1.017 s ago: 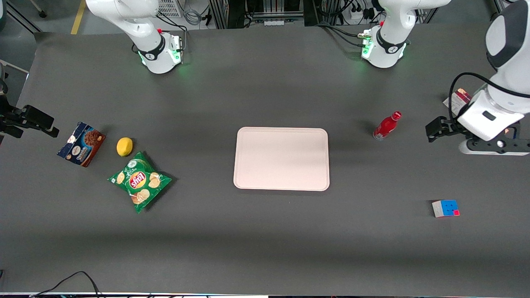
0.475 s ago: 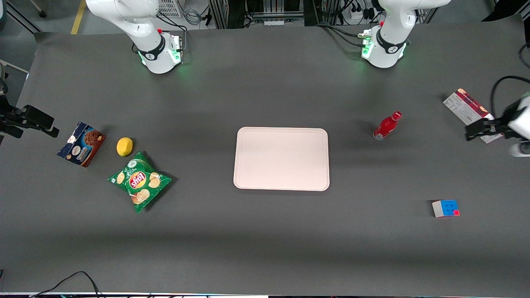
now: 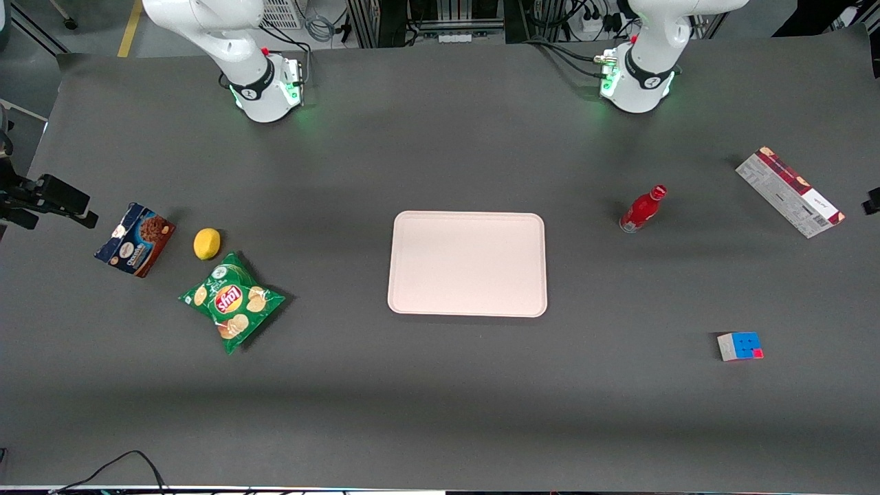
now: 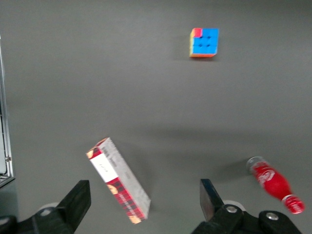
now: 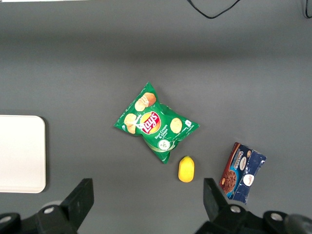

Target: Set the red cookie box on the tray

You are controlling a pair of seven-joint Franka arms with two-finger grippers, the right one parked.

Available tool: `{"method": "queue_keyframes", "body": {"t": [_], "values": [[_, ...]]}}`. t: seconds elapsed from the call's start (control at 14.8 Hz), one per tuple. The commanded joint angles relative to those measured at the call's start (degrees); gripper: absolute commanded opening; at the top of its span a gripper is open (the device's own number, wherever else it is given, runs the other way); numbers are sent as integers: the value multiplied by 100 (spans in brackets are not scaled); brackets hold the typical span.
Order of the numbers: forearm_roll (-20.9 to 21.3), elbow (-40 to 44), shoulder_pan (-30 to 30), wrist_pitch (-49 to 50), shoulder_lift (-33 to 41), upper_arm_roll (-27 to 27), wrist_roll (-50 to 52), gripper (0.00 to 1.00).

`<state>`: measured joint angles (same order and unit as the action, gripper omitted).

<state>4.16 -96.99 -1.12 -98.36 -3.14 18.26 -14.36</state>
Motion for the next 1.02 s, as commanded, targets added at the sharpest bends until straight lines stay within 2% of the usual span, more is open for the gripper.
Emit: {"method": "queue_keyframes", "body": {"t": [0.0, 0.14, 0.27, 0.41, 0.54, 0.68, 0.75, 0.95], "values": [[-309, 128, 77, 115, -11, 781, -820, 100], [-398, 137, 60, 133, 33, 1291, -1260, 100], [-1124, 128, 42, 281, 59, 2002, -1768, 100], [-1732, 93, 24, 396, -28, 2479, -2777, 100], [-1674, 171, 120, 406, -28, 2472, -3204, 100], [-1603, 172, 235, 257, -107, 2437, -3099, 100], [-1655, 163, 235, 334, -116, 2436, -2716, 100], [-1472, 181, 349, 633, -99, 2174, -424, 100]]}}
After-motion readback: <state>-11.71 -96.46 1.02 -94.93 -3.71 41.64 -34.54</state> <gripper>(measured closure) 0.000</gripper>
